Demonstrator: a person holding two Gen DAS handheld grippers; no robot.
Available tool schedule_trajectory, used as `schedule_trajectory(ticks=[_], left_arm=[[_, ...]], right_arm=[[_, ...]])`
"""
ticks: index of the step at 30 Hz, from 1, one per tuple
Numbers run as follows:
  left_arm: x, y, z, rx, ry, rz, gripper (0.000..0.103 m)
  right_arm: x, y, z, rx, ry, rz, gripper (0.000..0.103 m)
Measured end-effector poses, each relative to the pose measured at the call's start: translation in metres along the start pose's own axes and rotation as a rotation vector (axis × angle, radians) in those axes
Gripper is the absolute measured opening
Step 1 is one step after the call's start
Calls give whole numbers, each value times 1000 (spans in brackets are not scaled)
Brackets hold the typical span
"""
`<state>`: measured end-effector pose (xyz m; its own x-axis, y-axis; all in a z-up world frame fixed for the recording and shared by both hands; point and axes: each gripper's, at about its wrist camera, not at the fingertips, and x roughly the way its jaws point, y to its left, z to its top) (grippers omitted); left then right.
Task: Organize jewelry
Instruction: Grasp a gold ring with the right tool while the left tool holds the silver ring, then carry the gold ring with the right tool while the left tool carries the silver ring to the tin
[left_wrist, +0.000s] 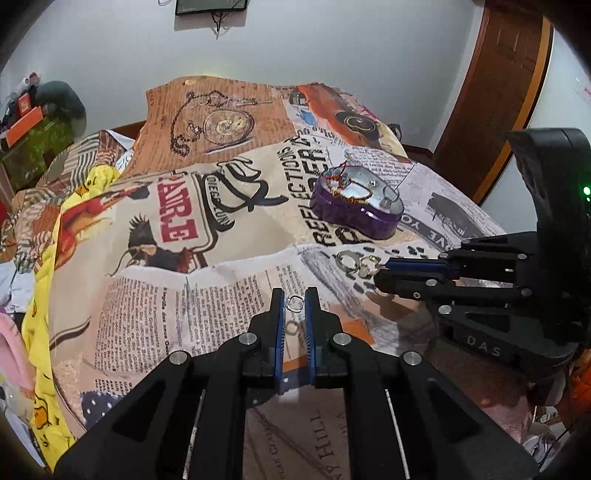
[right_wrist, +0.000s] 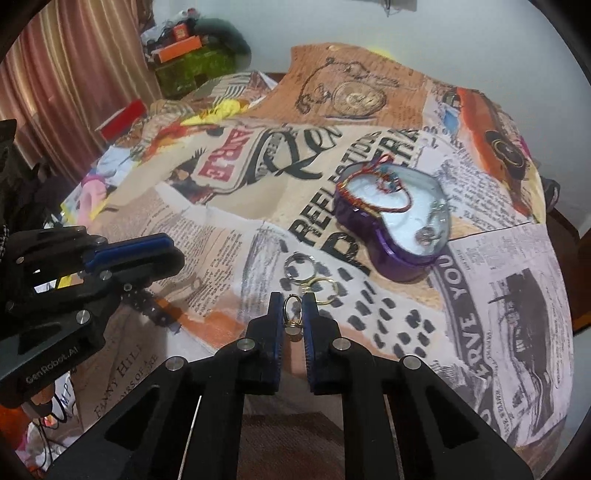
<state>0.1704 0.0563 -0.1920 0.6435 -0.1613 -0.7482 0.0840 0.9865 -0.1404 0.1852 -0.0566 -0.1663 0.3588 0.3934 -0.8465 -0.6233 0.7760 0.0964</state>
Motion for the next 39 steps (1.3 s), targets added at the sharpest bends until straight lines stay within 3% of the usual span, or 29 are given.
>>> schedule_trajectory(ticks=[25,39], left_arm=[[20,-48,60,101,-58,-26,9],[56,-46,88,99,-42,-29,9]], right_arm=[[-52,-66,19,96,-195,-75,9],[-32,-88,40,120,-212,-56,9]])
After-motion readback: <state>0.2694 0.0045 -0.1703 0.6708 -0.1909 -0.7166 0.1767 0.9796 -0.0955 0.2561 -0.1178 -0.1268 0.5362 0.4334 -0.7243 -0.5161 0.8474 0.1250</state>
